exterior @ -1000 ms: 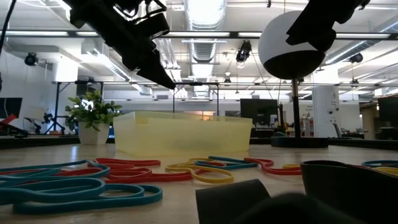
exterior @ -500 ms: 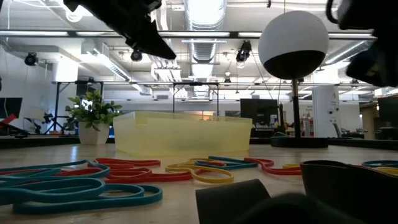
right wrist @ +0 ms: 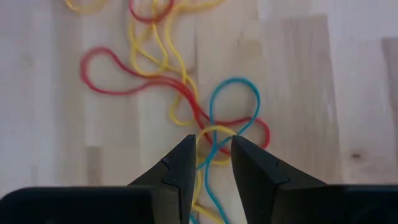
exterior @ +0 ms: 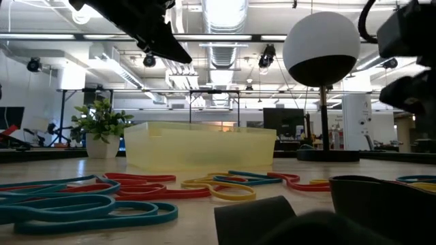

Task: Pick and place rubber bands into bin
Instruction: Put the yellow rubber band into the yellow bin

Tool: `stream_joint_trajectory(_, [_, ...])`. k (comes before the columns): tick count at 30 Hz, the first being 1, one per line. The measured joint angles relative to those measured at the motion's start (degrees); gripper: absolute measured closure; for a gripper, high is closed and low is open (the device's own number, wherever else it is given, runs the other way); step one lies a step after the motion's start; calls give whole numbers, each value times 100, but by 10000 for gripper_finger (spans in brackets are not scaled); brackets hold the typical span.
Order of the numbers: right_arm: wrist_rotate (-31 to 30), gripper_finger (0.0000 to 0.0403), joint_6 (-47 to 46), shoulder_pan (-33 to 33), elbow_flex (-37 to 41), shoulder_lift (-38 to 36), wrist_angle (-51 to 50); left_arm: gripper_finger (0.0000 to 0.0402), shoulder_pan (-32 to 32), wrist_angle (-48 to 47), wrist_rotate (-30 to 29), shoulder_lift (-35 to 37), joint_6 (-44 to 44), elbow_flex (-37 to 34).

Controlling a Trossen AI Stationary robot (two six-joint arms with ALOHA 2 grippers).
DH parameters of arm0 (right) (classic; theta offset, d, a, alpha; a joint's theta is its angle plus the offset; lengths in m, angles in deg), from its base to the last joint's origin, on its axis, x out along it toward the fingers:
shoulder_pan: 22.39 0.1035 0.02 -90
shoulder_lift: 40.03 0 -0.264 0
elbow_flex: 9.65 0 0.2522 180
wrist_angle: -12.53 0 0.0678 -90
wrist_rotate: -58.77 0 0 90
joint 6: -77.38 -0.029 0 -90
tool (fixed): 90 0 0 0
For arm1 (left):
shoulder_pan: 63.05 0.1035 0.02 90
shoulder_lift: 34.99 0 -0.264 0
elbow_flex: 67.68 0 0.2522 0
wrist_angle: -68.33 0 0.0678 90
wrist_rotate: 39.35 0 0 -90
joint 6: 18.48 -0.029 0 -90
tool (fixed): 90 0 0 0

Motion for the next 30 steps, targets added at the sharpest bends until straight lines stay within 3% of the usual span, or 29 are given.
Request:
stream_joint_trajectory(15, [-76, 344, -204, -17, -36, 411, -5, 301, 0, 3, 0, 23, -2, -2])
stream_joint_trajectory(30, [-191, 333, -290, -15, 40, 627, -37, 301, 0, 4, -1, 23, -1, -4])
